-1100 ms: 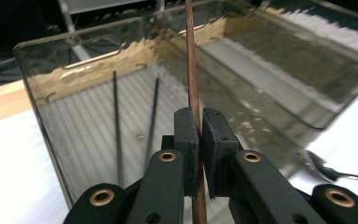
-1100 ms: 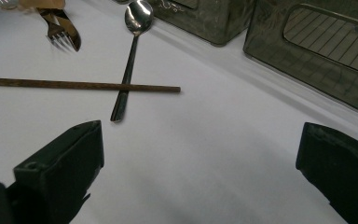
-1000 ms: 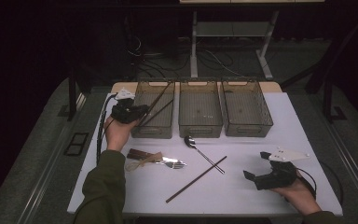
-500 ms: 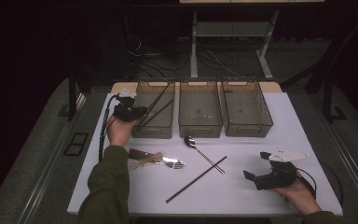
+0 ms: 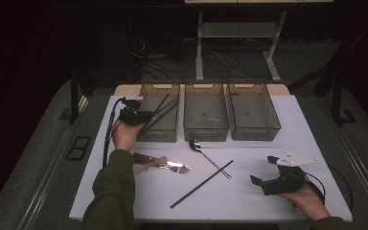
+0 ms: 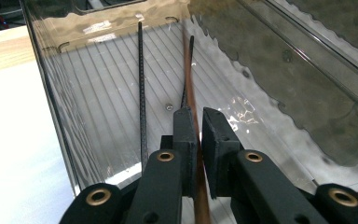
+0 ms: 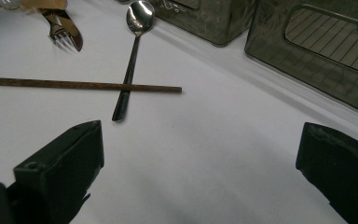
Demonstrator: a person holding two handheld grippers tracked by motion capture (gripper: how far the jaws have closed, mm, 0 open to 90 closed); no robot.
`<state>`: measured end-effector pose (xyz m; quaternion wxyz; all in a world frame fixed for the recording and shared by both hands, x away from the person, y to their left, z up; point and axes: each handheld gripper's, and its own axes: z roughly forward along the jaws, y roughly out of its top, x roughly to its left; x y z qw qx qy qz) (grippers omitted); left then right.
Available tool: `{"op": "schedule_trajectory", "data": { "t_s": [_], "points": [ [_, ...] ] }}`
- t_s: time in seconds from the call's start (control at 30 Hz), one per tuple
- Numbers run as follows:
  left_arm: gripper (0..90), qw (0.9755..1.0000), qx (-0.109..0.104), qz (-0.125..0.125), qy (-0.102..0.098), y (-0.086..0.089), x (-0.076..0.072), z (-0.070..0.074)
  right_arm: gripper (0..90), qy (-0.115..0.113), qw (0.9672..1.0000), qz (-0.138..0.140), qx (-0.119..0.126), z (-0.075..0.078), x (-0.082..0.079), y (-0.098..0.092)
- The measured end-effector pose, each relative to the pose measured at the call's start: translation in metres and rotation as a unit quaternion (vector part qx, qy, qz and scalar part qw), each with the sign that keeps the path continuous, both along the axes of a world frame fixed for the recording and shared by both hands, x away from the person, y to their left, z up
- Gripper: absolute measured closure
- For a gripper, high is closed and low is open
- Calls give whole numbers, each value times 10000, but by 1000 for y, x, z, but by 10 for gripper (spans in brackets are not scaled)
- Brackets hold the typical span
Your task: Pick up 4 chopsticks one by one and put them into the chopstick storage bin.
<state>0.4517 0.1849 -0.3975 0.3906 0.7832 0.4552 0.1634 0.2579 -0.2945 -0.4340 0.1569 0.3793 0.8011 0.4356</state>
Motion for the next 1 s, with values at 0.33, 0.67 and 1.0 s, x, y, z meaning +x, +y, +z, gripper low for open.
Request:
{"op": "schedule_trajectory", "data": {
  "t_s": [0.33, 0.67, 1.0],
  "points": [
    [668, 9999, 14, -16, -162, 0, -3, 4, 9, -4, 10000, 2, -1, 0, 0, 0],
    [506, 9987, -186, -395, -262, 2, -19, 22, 9, -9, 10000, -13, -10, 0, 0, 0],
    [415, 9947, -354, -860, -436, -8, -54, 29, 9, -20, 10000, -27, -13, 0, 0, 0]
  ]
}}
